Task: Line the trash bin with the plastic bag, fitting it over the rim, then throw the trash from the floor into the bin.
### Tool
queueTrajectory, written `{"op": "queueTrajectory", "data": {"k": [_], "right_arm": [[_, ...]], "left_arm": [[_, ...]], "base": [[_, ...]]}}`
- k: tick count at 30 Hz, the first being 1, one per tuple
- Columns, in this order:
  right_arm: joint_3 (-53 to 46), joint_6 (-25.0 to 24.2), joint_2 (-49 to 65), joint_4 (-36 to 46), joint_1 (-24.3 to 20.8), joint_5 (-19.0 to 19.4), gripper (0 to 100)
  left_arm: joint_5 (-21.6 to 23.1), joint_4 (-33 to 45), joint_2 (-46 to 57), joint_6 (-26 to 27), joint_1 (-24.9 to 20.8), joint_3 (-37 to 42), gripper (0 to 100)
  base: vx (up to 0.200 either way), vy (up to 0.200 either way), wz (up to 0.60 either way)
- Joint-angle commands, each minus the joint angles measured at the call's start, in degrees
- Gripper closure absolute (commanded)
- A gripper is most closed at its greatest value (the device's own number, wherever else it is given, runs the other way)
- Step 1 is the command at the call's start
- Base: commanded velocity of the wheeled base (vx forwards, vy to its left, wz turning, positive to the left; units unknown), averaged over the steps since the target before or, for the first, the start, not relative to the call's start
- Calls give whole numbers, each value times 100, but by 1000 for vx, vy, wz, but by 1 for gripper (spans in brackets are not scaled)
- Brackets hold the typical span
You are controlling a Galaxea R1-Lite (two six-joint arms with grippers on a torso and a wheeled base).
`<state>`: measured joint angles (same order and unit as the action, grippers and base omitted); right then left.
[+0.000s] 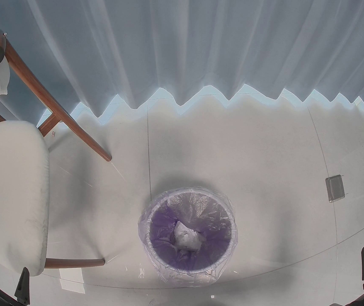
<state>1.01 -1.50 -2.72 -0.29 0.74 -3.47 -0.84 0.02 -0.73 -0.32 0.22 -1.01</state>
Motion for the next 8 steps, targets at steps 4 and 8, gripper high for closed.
{"op": "queueTrajectory", "data": {"k": [4, 8], "right_arm": [[-101, 36, 263, 38, -66, 40, 0], [-101, 62, 263, 38, -66, 49, 0]], "left_arm": [[-13, 15, 73, -30, 4, 101, 0], [-21, 15, 73, -30, -4, 101, 0]], "base": [[0, 0, 0], [0, 0, 0]]}}
